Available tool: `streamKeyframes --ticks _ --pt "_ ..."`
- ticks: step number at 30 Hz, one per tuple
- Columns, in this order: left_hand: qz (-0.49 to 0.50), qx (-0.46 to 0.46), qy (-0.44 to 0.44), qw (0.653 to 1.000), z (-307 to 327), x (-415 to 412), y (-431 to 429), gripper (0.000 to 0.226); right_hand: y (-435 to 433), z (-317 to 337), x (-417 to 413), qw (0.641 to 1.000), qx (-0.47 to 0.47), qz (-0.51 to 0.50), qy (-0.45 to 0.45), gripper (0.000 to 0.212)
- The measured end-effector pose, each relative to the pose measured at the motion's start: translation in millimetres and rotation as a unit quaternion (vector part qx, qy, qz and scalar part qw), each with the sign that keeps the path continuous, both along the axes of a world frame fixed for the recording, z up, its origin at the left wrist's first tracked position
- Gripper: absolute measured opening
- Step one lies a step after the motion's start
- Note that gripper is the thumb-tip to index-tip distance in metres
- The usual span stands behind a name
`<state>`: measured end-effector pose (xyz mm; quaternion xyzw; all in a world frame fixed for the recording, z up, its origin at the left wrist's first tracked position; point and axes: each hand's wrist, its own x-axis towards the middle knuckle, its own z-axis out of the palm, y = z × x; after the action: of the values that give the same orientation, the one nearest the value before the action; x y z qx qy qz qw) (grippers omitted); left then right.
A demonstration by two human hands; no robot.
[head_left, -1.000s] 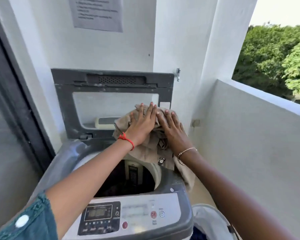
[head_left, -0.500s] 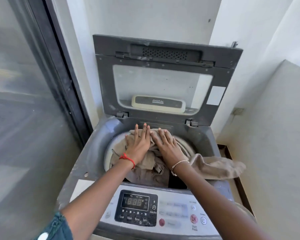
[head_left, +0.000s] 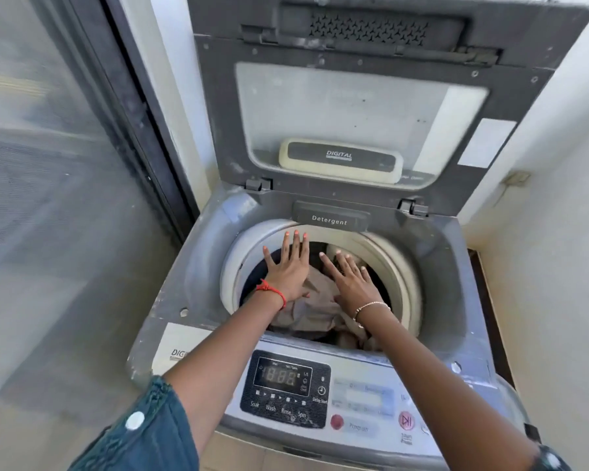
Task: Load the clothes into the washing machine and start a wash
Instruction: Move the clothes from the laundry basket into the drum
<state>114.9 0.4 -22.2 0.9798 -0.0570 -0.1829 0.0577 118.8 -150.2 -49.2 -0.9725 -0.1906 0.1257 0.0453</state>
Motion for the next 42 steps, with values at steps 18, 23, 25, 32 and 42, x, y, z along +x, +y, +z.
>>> streamKeyframes --ticks 18,23,25,32,42 --pt "-0.269 -0.167 -0.091 0.944 48.4 6.9 -290.9 0.091 -254.1 39.7 -57.0 0.923 0.196 -0.304 -0.129 0.072" --pt "-0.334 -0.145 -0.065 0.929 31.0 -18.0 -377.3 0.097 -327.1 9.8 -109.2 0.900 0.154 -0.397 -0.091 0.072" --pt "-0.350 -0.138 -0.047 0.925 15.0 -28.1 -404.6 0.095 -348.6 -9.6 -127.9 0.891 0.148 -0.424 -0.070 0.073" --pt "-0.394 -0.116 0.012 0.912 -62.1 -54.8 -451.6 0.093 -395.3 -84.4 -174.4 0.869 0.147 -0.473 -0.009 0.077" --pt "-0.429 -0.061 0.086 0.897 -220.7 -81.1 -460.0 0.088 -407.6 -219.5 -208.3 0.877 0.141 -0.456 0.054 0.084"
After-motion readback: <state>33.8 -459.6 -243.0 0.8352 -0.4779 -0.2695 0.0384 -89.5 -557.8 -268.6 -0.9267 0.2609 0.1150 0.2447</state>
